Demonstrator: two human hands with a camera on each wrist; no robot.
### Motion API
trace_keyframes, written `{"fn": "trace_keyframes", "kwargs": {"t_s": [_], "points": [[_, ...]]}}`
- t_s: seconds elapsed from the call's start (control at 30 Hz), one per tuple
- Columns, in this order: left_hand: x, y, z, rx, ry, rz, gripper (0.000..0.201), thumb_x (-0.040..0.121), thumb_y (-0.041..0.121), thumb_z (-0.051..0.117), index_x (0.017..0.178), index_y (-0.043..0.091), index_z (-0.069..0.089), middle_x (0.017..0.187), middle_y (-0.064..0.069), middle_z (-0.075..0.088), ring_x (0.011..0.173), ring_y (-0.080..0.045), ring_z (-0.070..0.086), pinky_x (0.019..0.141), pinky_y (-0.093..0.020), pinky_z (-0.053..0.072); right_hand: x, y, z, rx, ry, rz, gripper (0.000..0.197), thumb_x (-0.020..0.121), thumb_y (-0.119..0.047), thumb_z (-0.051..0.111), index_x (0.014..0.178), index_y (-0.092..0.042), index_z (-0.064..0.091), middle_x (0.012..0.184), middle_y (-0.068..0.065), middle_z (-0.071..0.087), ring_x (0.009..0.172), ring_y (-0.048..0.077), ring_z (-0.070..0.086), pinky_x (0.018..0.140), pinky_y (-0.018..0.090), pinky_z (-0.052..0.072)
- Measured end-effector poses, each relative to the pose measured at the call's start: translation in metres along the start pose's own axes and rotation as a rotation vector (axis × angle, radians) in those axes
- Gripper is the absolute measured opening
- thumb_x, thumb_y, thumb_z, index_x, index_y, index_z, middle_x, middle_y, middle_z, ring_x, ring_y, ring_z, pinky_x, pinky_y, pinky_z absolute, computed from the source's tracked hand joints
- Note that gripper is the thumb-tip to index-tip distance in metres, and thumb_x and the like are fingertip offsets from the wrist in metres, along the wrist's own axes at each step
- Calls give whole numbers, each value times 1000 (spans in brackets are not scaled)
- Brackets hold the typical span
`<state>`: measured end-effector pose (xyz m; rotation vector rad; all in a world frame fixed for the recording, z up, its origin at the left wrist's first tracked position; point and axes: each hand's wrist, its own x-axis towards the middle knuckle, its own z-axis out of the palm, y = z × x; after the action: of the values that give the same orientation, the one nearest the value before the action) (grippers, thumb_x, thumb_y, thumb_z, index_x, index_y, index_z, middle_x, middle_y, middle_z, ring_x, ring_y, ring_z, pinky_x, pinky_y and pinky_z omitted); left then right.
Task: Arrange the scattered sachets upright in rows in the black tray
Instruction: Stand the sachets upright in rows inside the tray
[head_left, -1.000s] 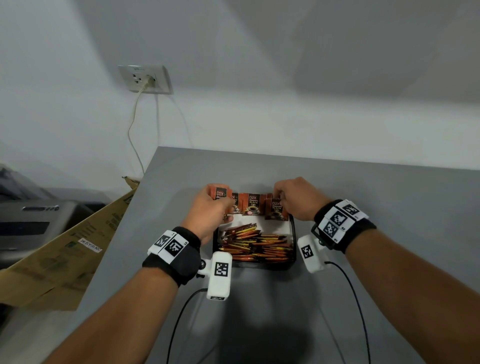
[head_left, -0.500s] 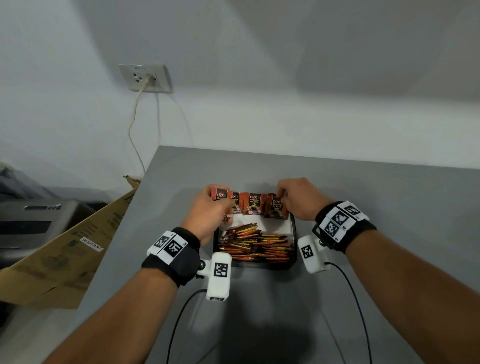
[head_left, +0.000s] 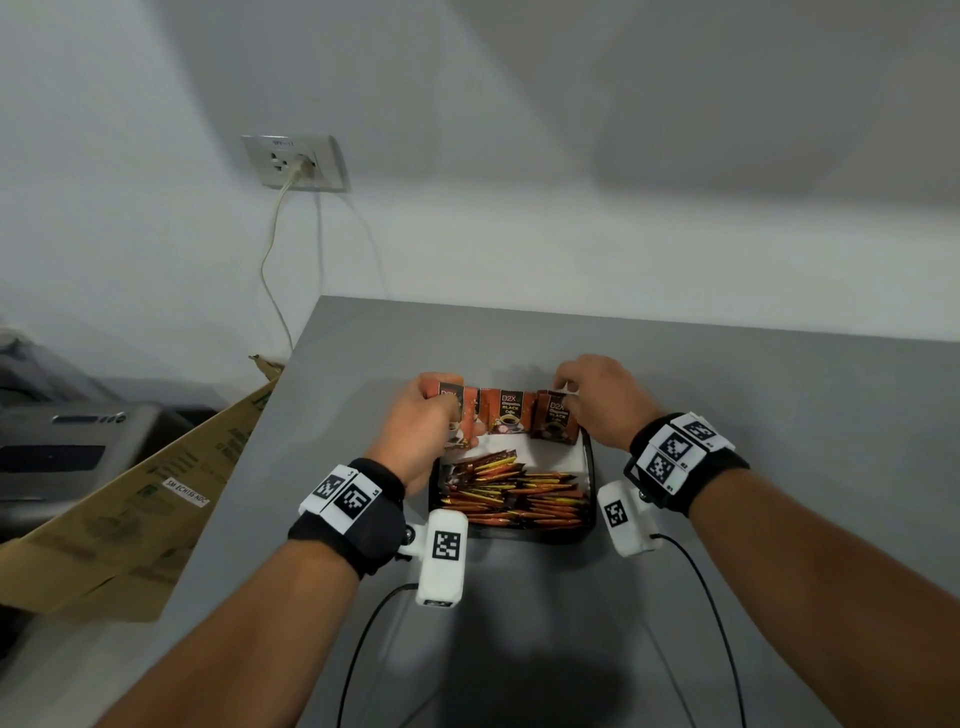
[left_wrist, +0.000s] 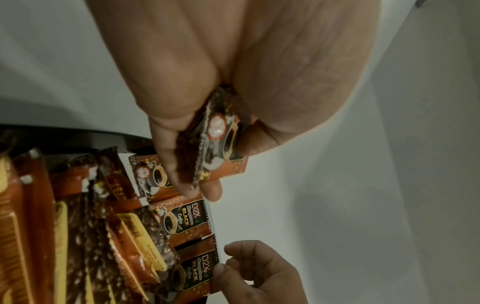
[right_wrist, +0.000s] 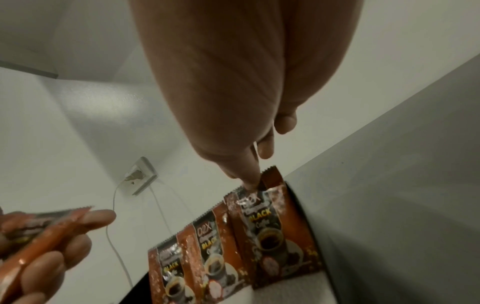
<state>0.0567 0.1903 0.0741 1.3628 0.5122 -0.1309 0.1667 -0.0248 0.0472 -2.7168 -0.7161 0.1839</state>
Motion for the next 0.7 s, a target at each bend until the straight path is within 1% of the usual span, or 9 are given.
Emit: {"fn": "trace_keyframes", "kwargs": {"t_s": [0.13,0.2,0.27,0.37,0.43,0.5,0.57,0.63,0.7], "points": [[-1,1,4,55,-52,76,42,90,-11,59,123,13,55,111,-17,69,88,-23,74,69,-33,61,-5,-22,-25,219,85,-45,16,92,-22,65,108,-19,69,98,-6,63,89,10,57,79,21,45],[-2,3,11,64,-97,123,45,87,-12,64,124,13,57,109,-16,70,91,-26,73,69,-32,60,-6,-43,-39,369,-13,-66,20,92,-28,67,112,-24,69,97,-12,65,88,0,59,75,12,43],[-3,6,17,92,-109,175,42,84,-12,68,117,12,59,100,-14,71,86,-25,72,68,-31,60,-3,-60,-46,409,-91,-92,18,91,-28,70,109,-26,71,93,-16,69,87,-4,63,70,8,42],[3,6,16,130,-47,181,40,84,-3,74,117,13,57,106,-18,69,84,-24,72,67,-30,59,5,-65,-48,420,-36,-71,10,89,-17,71,97,-23,73,85,-11,72,79,1,67,67,13,45],[8,4,9,106,51,135,30,91,3,67,116,16,57,111,-17,67,83,-22,72,67,-29,58,10,-62,-45,352,-23,-40,10,91,-14,69,97,-21,72,88,-7,72,80,5,67,68,17,49],[9,4,1,61,119,87,21,98,3,53,115,14,58,109,-14,63,87,-22,69,69,-32,60,14,-59,-37,241,-61,-26,12,93,-12,65,100,-19,71,94,-3,71,84,11,67,76,25,55],[8,4,-5,47,133,65,25,98,1,44,115,12,59,105,-10,64,91,-22,67,76,-35,59,17,-58,-25,128,-123,-22,15,94,-10,61,99,-21,70,100,0,69,87,17,66,82,33,57],[8,3,-9,64,146,64,27,96,-1,43,111,13,61,101,-6,66,91,-21,67,83,-40,58,18,-60,-14,36,-169,-29,16,94,-9,60,98,-22,69,103,2,68,86,20,65,81,37,58],[7,2,-11,99,164,77,25,93,-3,47,103,15,62,95,-4,66,87,-21,66,83,-40,56,19,-64,-8,-10,-198,-38,18,95,-7,57,99,-20,69,103,5,67,85,22,65,78,37,58]]}}
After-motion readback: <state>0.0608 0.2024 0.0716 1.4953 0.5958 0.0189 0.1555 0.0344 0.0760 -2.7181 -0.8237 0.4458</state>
